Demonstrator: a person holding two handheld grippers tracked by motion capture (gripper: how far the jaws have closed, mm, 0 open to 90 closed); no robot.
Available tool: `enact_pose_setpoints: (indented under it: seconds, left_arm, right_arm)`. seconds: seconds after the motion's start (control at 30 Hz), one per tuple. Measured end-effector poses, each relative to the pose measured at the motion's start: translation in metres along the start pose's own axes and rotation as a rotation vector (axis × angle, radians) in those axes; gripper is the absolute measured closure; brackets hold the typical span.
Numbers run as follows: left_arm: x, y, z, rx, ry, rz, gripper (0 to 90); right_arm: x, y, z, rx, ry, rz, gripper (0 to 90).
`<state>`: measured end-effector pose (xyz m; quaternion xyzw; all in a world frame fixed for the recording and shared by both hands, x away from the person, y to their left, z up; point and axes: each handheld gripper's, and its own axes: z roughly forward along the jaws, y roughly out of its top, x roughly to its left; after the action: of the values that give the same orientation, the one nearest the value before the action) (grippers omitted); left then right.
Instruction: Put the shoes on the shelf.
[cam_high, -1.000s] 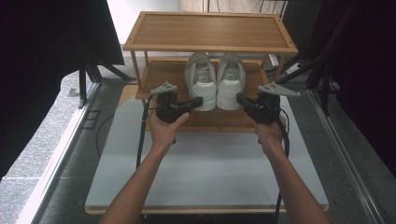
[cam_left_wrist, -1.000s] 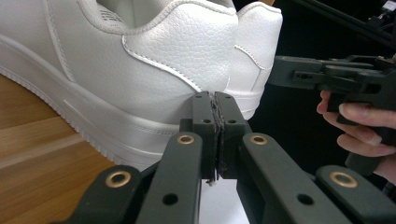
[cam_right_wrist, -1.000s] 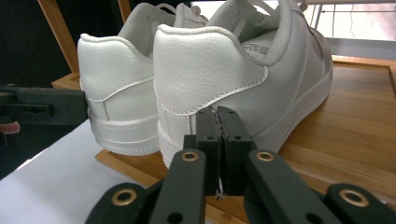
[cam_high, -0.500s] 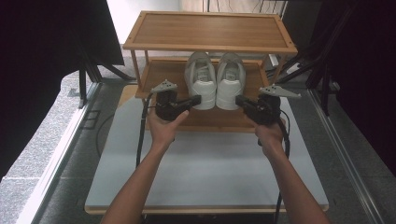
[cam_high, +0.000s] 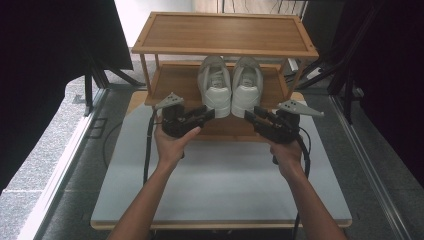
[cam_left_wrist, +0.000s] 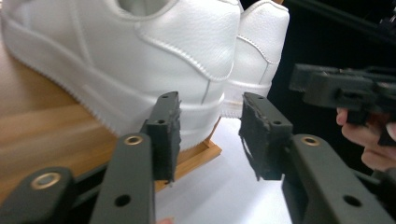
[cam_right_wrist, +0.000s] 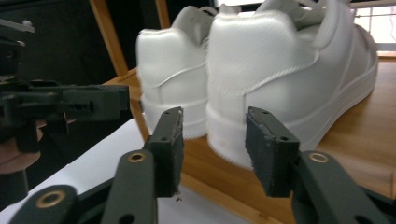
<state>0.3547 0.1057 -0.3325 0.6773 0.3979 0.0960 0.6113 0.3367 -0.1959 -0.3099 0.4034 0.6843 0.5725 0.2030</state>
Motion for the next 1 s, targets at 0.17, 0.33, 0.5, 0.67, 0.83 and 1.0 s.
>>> enact_pose_setpoints:
  seconds: [0.17, 0.33, 0.5, 0.67, 0.83, 1.0]
  left_arm:
    - [-0.002, -0.021, -0.02, -0.012, 0.001, 0.003, 52.4]
    - [-0.006, -0.045, -0.035, -0.01, 0.003, -0.009, 50.0]
    - [-0.006, -0.07, -0.048, 0.049, 0.022, -0.001, 49.5]
    - [-0.003, -0.086, -0.059, 0.065, 0.049, -0.016, 49.4]
    - [0.003, -0.106, -0.07, 0.083, 0.08, -0.036, 48.9]
    - [0.014, -0.122, -0.075, 0.103, 0.086, -0.096, 48.1]
  right_arm:
    - [-0.002, -0.022, -0.013, -0.025, 0.006, 0.005, 51.4]
    - [-0.015, -0.061, -0.032, -0.037, 0.039, 0.033, 48.6]
    - [-0.029, -0.09, -0.049, -0.033, 0.027, 0.043, 47.8]
    - [-0.041, -0.109, -0.061, -0.02, 0.006, 0.045, 47.4]
    - [-0.053, -0.131, -0.073, 0.025, -0.011, 0.035, 46.4]
    - [-0.06, -0.143, -0.078, 0.036, -0.023, 0.057, 46.0]
